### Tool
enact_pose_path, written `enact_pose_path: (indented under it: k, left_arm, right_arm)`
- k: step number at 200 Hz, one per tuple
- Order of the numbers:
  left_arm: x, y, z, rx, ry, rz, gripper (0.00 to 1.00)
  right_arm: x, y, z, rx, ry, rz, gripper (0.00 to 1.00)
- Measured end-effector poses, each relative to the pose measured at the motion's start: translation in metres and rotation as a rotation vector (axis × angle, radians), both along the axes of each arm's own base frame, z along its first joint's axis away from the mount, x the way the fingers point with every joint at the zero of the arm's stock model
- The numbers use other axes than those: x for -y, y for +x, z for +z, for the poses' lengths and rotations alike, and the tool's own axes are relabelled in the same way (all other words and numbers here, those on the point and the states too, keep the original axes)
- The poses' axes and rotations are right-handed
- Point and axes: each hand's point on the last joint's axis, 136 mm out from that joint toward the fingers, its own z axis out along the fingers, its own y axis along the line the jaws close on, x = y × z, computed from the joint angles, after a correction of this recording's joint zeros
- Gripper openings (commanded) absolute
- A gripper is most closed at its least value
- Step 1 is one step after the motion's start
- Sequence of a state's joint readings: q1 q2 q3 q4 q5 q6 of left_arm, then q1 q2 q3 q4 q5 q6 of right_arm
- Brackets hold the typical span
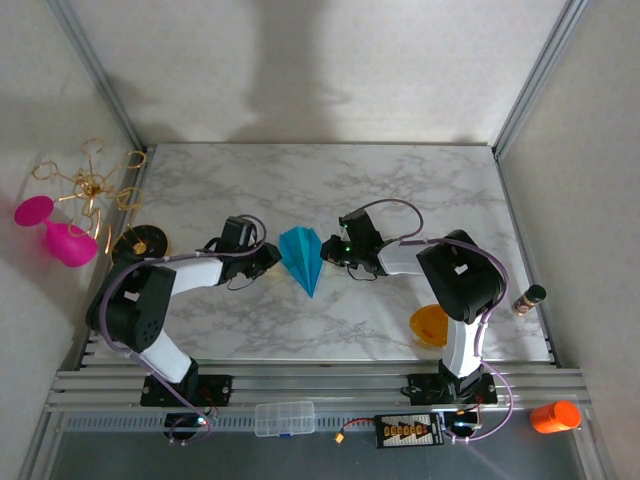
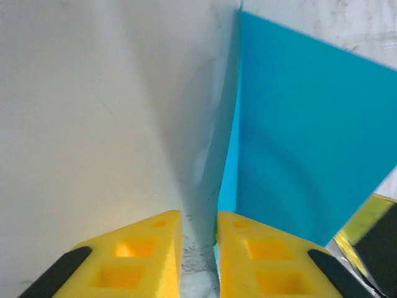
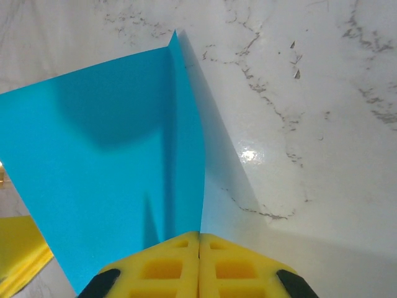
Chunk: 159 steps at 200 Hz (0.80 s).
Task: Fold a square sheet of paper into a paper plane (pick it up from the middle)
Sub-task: Turn over a paper plane at the center of the table.
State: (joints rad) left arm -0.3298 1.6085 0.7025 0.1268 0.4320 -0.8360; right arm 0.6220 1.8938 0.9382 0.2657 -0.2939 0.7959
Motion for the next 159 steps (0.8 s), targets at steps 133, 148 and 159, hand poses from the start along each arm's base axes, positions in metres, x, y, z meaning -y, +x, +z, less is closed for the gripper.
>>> enact_pose_path:
  k: [133,148,159]
  left_arm:
    - [0.056,-0.028,0.013,-0.011,-0.083,-0.119,0.32]
    - [0.056,-0.03,0.004,-0.036,-0.076,-0.12,0.31]
    - [0.056,-0.031,0.001,-0.044,-0.075,-0.123,0.27]
  right_arm:
    - [-0.005,0.002,0.004,-0.001,0.018,0.015,0.08]
    - [-0.005,0.002,0.003,-0.002,0.017,0.015,0.09]
    - [-0.005,0.002,0.003,-0.002,0.017,0.015,0.08]
